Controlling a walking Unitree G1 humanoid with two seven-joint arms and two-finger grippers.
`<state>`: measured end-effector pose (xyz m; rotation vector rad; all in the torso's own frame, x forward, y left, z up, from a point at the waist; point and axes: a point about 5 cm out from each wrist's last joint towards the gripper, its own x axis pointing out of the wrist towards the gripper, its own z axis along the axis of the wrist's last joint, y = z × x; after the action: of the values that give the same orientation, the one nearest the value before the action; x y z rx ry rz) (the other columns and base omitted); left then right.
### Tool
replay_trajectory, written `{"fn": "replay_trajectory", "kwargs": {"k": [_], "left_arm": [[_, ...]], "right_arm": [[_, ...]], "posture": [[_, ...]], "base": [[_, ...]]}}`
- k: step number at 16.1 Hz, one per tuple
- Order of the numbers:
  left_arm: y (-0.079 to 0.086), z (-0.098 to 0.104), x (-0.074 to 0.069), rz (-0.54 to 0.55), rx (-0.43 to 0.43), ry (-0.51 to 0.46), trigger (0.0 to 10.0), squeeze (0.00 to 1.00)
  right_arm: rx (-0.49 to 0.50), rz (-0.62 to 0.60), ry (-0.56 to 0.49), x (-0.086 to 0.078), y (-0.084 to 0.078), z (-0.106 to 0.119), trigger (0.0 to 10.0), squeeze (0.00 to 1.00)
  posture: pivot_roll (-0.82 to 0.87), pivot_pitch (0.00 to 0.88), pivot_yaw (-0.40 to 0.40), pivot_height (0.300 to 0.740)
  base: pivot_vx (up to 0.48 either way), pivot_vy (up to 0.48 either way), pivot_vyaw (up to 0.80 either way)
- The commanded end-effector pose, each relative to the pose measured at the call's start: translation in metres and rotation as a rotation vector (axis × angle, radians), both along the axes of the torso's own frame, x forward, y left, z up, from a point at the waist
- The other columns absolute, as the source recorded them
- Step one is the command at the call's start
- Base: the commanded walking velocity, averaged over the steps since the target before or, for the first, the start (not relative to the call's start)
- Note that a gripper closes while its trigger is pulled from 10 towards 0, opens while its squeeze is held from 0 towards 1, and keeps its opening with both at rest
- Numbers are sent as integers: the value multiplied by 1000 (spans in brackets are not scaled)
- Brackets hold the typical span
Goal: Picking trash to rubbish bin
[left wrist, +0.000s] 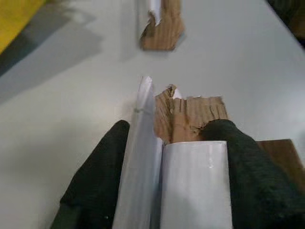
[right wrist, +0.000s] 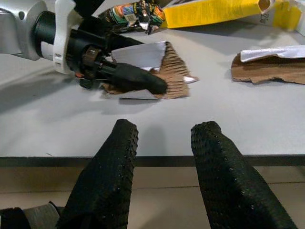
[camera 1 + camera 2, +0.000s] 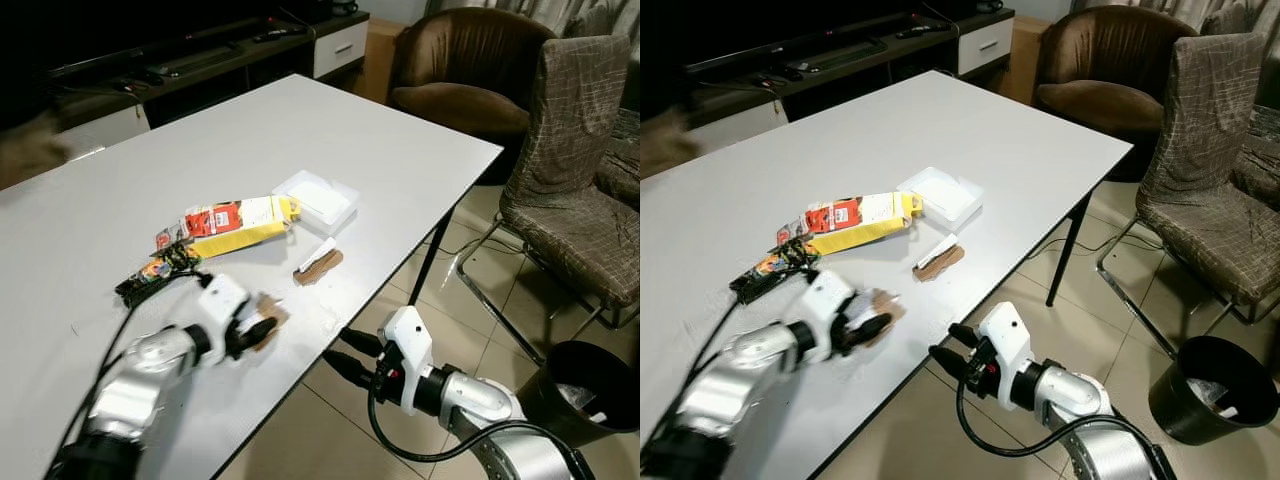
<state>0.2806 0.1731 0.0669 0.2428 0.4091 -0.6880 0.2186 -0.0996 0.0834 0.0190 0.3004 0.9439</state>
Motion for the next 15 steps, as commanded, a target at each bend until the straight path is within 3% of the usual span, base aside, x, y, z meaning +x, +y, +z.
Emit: {"fn": "replay_trajectory", "kwargs": {"k": [1, 10, 15], "left_arm": [[-1, -12, -3, 8, 18, 59, 0, 0], [1, 0, 14, 75, -26, -5, 0, 0], [13, 8, 9, 105, -58, -30, 0, 0]], "right_arm": [[12, 12, -14, 2, 0, 7, 10000, 0], [-10, -25, -32, 6, -3, 7, 10000, 0], [-19, -96, -78, 20, -2, 6, 10000, 0]], "posture": [[-71, 0, -13, 740], [-65, 0, -14, 740], [-39, 0, -25, 740]], "base": [[0, 0, 0], [0, 0, 0], [0, 0, 0]]}}
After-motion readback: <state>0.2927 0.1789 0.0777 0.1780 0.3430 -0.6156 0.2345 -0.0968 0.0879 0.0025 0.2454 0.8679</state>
